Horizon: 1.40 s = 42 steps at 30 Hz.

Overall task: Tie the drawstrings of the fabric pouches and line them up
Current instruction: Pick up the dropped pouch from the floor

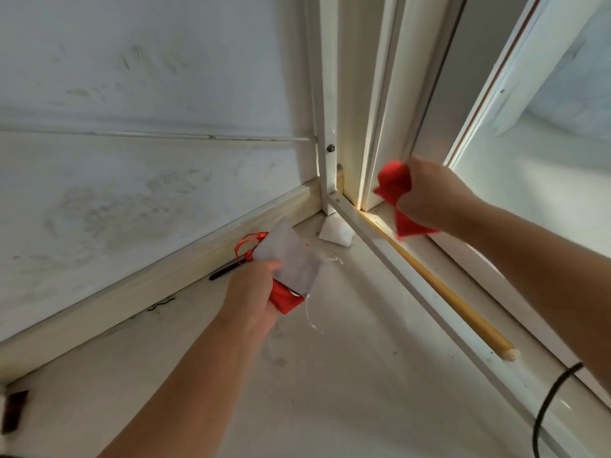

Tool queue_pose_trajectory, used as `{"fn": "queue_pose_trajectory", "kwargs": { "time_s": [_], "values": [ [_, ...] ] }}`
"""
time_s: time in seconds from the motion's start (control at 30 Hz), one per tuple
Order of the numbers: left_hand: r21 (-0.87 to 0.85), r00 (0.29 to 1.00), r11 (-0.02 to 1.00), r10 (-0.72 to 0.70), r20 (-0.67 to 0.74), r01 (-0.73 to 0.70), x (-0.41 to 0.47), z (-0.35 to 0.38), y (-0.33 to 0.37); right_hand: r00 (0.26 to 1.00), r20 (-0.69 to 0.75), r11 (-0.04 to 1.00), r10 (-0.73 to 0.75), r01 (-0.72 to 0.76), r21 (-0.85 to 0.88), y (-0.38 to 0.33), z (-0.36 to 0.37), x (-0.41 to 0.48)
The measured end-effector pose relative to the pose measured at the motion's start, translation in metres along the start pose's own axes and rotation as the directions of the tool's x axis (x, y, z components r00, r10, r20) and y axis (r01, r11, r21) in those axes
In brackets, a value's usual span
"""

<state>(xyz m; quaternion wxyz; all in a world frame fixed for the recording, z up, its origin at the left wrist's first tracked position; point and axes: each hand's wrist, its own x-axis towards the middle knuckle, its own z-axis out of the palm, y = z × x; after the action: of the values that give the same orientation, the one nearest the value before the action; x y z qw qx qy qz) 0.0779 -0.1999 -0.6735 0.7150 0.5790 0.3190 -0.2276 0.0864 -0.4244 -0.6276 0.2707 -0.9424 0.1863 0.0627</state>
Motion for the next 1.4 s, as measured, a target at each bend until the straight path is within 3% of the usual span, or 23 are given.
{"fn": "queue_pose_trajectory", "kwargs": {
  "time_s": [0.1,0.17,0.3,0.5,0.57,0.63,0.67,0.73,0.8,0.93,1.03,1.23,1.33,1.4],
  "values": [
    [0.01,0.987,0.999,0.043,-0.155,-0.042,0.005,-0.009,0.005,0.989,0.054,0.976,-0.135,0.123,0.18,-0.045,-0.002,-0.008],
    [0.083,0.964,0.995,0.068,-0.255,-0.048,0.008,-0.019,0.013,0.963,0.167,0.965,-0.21,0.177,0.191,-0.06,0.019,-0.015],
    [0.114,0.941,0.99,0.114,-0.32,-0.082,0.016,-0.033,0.021,0.935,0.248,0.945,-0.252,0.293,-0.144,-0.048,0.075,-0.014],
    [0.106,0.948,0.988,0.135,-0.288,-0.108,0.016,-0.049,0.012,0.962,0.205,0.931,-0.179,0.233,-0.28,-0.021,0.107,-0.009],
    [0.154,0.943,0.983,0.139,-0.303,-0.095,0.015,-0.05,0.006,0.969,0.163,0.958,-0.186,0.216,-0.189,-0.022,0.105,-0.014],
    [0.148,0.956,0.984,0.133,-0.262,-0.096,0.011,-0.047,-0.001,0.976,0.174,0.991,-0.129,0.122,0.054,-0.026,0.099,-0.018],
    [0.132,0.969,0.989,0.102,-0.224,-0.074,0.011,-0.045,-0.008,0.968,0.238,0.971,-0.081,0.023,0.238,-0.03,0.093,-0.021],
    [0.093,0.992,0.996,0.026,-0.121,-0.015,0.007,-0.035,-0.02,0.898,0.437,0.816,-0.06,-0.208,0.54,-0.039,0.08,-0.028],
    [0.023,1.0,1.0,-0.014,-0.001,0.014,0.0,-0.021,-0.029,0.847,0.51,0.757,-0.151,-0.233,0.611,-0.044,0.075,-0.032],
    [-0.171,0.965,0.984,0.005,0.263,0.042,-0.013,0.001,-0.04,0.844,0.503,0.852,-0.187,-0.116,0.511,-0.042,0.079,-0.037],
    [-0.148,0.945,0.987,-0.002,0.327,0.053,-0.017,0.002,-0.048,0.853,0.493,0.884,-0.172,-0.087,0.459,-0.034,0.08,-0.043],
    [-0.006,0.986,0.999,-0.035,0.164,0.036,-0.024,0.0,-0.061,0.884,0.359,0.945,-0.301,0.226,0.236,-0.034,0.076,-0.079],
    [0.034,0.984,0.987,0.154,0.087,-0.157,-0.036,0.0,-0.058,0.916,0.235,0.934,-0.326,0.274,0.23,-0.038,0.074,-0.1],
    [0.093,0.929,0.924,0.368,0.048,-0.371,-0.051,0.0,-0.049,0.945,0.124,0.914,-0.302,0.25,0.319,-0.045,0.067,-0.111]
  ]
}}
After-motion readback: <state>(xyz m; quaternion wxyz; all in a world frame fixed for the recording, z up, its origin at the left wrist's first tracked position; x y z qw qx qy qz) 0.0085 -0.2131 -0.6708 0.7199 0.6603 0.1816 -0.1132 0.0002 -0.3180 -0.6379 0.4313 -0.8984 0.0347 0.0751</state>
